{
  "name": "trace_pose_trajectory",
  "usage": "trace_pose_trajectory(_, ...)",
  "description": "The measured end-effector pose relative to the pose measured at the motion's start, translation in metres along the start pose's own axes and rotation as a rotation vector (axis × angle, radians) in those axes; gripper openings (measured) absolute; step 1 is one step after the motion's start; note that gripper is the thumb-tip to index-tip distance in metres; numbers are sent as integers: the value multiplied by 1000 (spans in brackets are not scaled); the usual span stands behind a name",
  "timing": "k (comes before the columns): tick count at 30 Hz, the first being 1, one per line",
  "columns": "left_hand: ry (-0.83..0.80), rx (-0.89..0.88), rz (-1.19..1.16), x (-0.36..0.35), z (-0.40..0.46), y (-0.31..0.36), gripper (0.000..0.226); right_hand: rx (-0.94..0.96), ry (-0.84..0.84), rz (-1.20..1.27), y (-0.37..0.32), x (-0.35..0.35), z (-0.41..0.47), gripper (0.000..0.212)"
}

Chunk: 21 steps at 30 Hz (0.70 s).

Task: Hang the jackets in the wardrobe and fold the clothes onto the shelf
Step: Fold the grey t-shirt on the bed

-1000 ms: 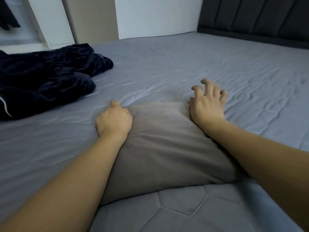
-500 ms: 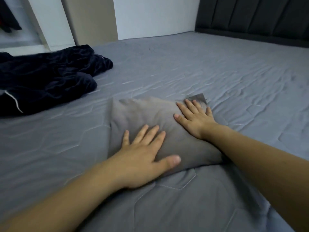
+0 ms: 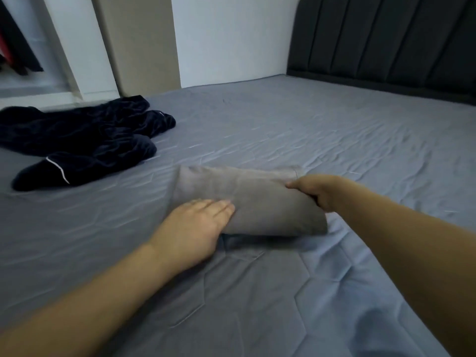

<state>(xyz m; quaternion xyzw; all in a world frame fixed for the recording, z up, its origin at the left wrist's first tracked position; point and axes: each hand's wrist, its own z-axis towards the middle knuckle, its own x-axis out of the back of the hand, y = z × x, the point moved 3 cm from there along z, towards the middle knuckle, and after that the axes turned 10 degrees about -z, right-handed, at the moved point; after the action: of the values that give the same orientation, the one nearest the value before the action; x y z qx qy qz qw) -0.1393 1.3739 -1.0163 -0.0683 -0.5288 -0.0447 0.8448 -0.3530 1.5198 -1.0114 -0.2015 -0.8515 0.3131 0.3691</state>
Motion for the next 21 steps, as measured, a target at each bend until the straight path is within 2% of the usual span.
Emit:
trace_pose_trajectory(2, -15, 28, 10, 33, -9, -16, 49, -5, -156, 34, 10, -9, -22, 30)
trace_pose_trajectory(4, -182, 148, 110, 54, -22, -22, 50, 3, -292, 117, 33, -32, -39, 33)
trace_pose_trajectory(6, -329, 259, 213, 49, -41, -6, 53, -40, -308, 256, 60, -53, -56, 28)
trace_pose_trajectory(8, -410, 334, 149, 31, -57, 30, 66, -45, -258, 397, 77, -64, -65, 19)
trace_pose_trajectory(10, -335, 282, 128, 15, -58, 69, 66, -21, -208, 465, 78, -63, -68, 17)
trace_pose_trajectory(13, -196, 164, 157, 0, -44, 107, 53, -16, -141, 545, 64, -57, -65, 25)
trace_pose_trajectory(15, -196, 75, 199, 0, -34, 127, 43, -16, -102, 578, 56, -51, -61, 32)
trace_pose_trajectory(17, -204, 64, 191, 8, -32, 133, 48, -21, -80, 538, 51, -43, -56, 31)
trace_pose_trajectory(19, -138, 65, 165, 18, -38, 127, 50, -15, -55, 507, 46, -33, -51, 31)
trace_pose_trajectory(21, -98, 77, 192, 21, -45, 121, 51, 35, 50, 529, 39, -23, -38, 42)
